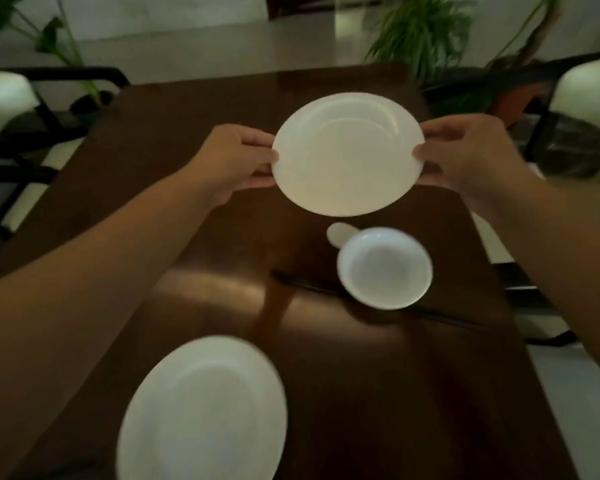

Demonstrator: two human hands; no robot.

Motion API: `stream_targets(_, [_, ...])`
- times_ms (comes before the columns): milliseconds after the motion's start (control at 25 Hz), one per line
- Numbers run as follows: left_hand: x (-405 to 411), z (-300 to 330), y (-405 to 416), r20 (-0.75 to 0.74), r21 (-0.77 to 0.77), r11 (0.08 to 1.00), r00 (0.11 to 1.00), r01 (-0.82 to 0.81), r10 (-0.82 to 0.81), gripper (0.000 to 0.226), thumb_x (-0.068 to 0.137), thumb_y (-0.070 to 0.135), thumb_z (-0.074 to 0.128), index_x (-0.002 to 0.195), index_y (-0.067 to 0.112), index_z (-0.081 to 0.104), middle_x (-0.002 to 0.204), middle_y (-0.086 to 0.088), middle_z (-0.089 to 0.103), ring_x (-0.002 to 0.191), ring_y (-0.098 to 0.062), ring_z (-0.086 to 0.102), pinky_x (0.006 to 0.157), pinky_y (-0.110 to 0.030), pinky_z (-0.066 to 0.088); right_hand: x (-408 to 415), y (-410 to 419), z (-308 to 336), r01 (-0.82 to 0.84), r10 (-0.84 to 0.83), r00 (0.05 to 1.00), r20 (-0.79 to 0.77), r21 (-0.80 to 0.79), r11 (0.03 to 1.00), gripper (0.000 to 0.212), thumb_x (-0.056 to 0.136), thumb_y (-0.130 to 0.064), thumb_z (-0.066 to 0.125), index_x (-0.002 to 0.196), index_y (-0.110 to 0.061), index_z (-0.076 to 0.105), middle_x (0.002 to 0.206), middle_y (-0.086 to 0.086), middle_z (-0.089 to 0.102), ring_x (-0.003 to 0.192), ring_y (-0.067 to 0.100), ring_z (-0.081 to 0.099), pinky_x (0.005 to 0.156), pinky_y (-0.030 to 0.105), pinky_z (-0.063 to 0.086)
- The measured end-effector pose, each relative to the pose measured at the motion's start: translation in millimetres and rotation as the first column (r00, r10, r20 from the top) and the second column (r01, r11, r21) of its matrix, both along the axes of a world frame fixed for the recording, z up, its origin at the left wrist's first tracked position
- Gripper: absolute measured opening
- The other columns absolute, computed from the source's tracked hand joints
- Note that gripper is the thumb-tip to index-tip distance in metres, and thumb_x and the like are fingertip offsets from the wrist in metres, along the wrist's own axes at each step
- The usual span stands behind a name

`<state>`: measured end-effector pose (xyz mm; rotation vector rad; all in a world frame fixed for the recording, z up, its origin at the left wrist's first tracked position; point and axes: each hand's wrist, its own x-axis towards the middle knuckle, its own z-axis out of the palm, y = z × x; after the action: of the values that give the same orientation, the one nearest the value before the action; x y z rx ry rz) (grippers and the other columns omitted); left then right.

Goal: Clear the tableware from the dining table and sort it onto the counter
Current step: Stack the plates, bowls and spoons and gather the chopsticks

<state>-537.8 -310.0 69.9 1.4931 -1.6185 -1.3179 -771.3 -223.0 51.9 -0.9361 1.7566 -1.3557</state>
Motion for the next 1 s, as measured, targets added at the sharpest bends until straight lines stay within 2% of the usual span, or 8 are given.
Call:
stream_targets(120, [66.2, -2.6, 50.6, 0.004, 0.036, 0.997, 0.998, -0.067, 0.067, 0.019, 0.086, 0.005, 0.06, 0.092, 0.022, 0.067, 0.083, 0.004, 0.071, 0.07, -0.003, 0.07, 0.054, -0.017, 0.055, 56.3, 35.8, -9.3, -0.095, 0.095, 0.995, 0.015, 0.034, 0.995, 0.026, 0.082, 0.004, 0.059, 0.106, -0.007, 0.063, 0.082, 0.004, 0.066, 0.071, 0.012, 0.066, 0.056, 0.025, 0.059])
stream_targets(200, [105.8, -19.1, 87.4, 0.038, 0.067, 0.987, 0.989, -0.147, 0.145, 0.02, 0.086, 0.004, 0.059, 0.095, 0.021, 0.067, 0.085, 0.002, 0.07, 0.066, -0.001, 0.069, 0.054, -0.016, 0.055, 95.7, 61.2, -23.7, -0.139, 0.136, 0.99, 0.045, 0.073, 0.988, 0.028, 0.081, 0.007, 0.059, 0.105, -0.007, 0.063, 0.074, 0.0, 0.061, 0.063, 0.01, 0.063, 0.053, 0.024, 0.059])
stream_targets(280, [139.1, -36.8, 123.9, 0.034, 0.139, 0.964, 0.974, -0.227, 0.224, 0.021, 0.086, 0.001, 0.059, 0.097, 0.017, 0.068, 0.083, 0.0, 0.07, 0.062, -0.002, 0.069, 0.054, -0.018, 0.056, 127.4, 85.6, -37.3, -0.191, 0.191, 0.982, 0.016, 0.143, 0.971, 0.028, 0.081, 0.0, 0.062, 0.104, -0.016, 0.064, 0.078, -0.005, 0.062, 0.065, 0.009, 0.065, 0.053, 0.025, 0.059])
stream_targets(440, [182.1, -61.0, 179.8, 0.013, 0.242, 0.917, 0.946, -0.318, 0.325, 0.024, 0.085, 0.0, 0.059, 0.093, 0.02, 0.069, 0.082, 0.007, 0.07, 0.067, -0.004, 0.069, 0.053, -0.018, 0.056, 165.6, 121.3, -56.7, -0.26, 0.257, 0.965, 0.045, 0.27, 0.927, 0.028, 0.081, -0.01, 0.065, 0.102, -0.028, 0.066, 0.097, -0.002, 0.067, 0.075, 0.016, 0.07, 0.063, 0.042, 0.061])
stream_targets(560, [201.0, -74.5, 207.8, 0.021, 0.244, 0.909, 0.939, -0.338, 0.344, 0.024, 0.085, 0.003, 0.062, 0.097, 0.022, 0.07, 0.076, 0.017, 0.071, 0.071, -0.003, 0.069, 0.052, -0.016, 0.054, 182.3, 142.5, -65.8, -0.262, 0.271, 0.962, 0.018, 0.325, 0.909, 0.031, 0.082, -0.008, 0.064, 0.108, -0.026, 0.065, 0.1, -0.002, 0.067, 0.084, 0.016, 0.067, 0.068, 0.039, 0.061])
stream_targets(720, [209.3, -91.2, 232.1, 0.089, 0.189, 0.92, 0.939, -0.342, 0.331, 0.028, 0.085, 0.005, 0.061, 0.109, 0.02, 0.067, 0.087, 0.01, 0.069, 0.08, -0.007, 0.067, 0.059, -0.018, 0.056, 195.1, 167.6, -74.9, -0.243, 0.298, 0.95, -0.091, 0.382, 0.892, 0.03, 0.083, -0.01, 0.065, 0.111, -0.021, 0.064, 0.089, -0.012, 0.063, 0.084, 0.009, 0.062, 0.073, 0.032, 0.057])
stream_targets(840, [206.4, -92.3, 240.5, 0.152, 0.073, 0.945, 0.94, -0.318, 0.304, 0.029, 0.084, 0.006, 0.062, 0.107, 0.022, 0.069, 0.082, 0.02, 0.065, 0.072, 0.003, 0.065, 0.057, -0.014, 0.054, 200.5, 176.6, -78.6, -0.231, 0.351, 0.89, -0.292, 0.374, 0.898, 0.027, 0.083, -0.018, 0.065, 0.11, -0.021, 0.063, 0.089, -0.011, 0.063, 0.075, 0.0, 0.055, 0.069, 0.018, 0.047])
stream_targets(1000, [203.1, -88.7, 245.8, 0.245, -0.113, 0.961, 0.93, -0.254, 0.274, 0.028, 0.082, 0.006, 0.064, 0.105, 0.021, 0.07, 0.076, 0.03, 0.058, 0.071, -0.001, 0.062, 0.059, -0.016, 0.05, 204.9, 176.0, -82.6, -0.214, 0.386, 0.823, -0.416, 0.403, 0.89, 0.033, 0.084, -0.023, 0.064, 0.117, -0.02, 0.06, 0.107, 0.001, 0.064, 0.084, 0.009, 0.054, 0.083, 0.03, 0.048])
